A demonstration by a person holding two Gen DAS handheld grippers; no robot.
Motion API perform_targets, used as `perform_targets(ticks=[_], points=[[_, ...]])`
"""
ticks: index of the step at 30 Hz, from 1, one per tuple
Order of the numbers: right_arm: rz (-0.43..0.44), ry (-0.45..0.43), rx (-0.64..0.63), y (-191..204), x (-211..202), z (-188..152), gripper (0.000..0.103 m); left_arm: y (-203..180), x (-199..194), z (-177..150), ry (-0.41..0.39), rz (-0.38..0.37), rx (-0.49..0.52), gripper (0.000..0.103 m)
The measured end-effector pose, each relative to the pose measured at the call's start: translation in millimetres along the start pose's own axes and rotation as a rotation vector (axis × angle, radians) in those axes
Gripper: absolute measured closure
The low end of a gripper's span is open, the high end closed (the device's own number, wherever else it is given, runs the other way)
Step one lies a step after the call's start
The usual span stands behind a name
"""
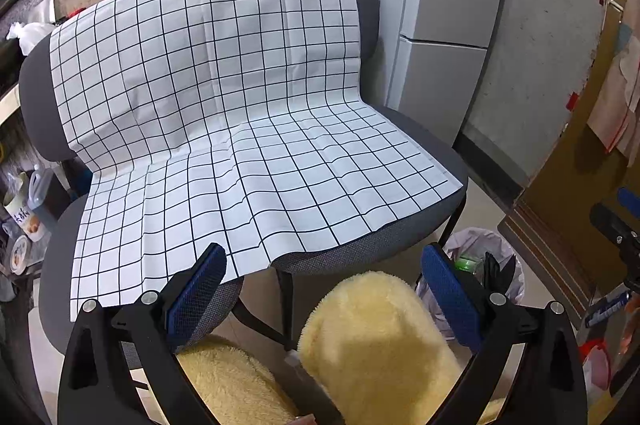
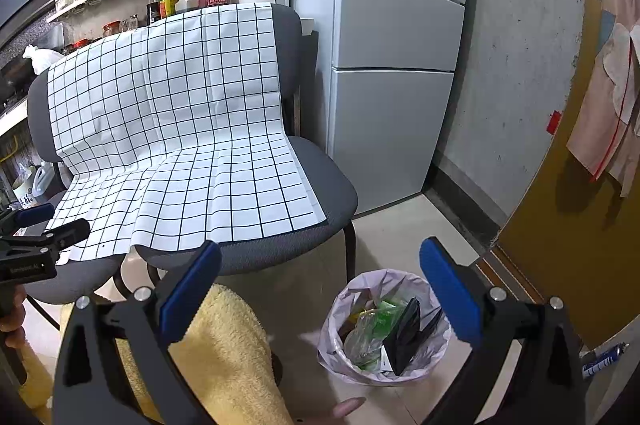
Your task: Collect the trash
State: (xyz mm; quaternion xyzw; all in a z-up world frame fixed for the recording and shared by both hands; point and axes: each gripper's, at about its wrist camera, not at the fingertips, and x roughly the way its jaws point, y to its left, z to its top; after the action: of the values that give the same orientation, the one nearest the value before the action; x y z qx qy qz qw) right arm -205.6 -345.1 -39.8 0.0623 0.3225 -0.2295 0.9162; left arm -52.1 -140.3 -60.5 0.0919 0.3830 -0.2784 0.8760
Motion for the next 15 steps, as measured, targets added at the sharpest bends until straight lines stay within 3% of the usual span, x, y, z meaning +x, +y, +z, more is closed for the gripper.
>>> perform_targets(ticks=[15], points=[[0.002,0.004,0.0,0.0,2.0,-0.7,0.006,1.9,-1.0,-0.6,-0.002,0.007,-0.004,0.006]])
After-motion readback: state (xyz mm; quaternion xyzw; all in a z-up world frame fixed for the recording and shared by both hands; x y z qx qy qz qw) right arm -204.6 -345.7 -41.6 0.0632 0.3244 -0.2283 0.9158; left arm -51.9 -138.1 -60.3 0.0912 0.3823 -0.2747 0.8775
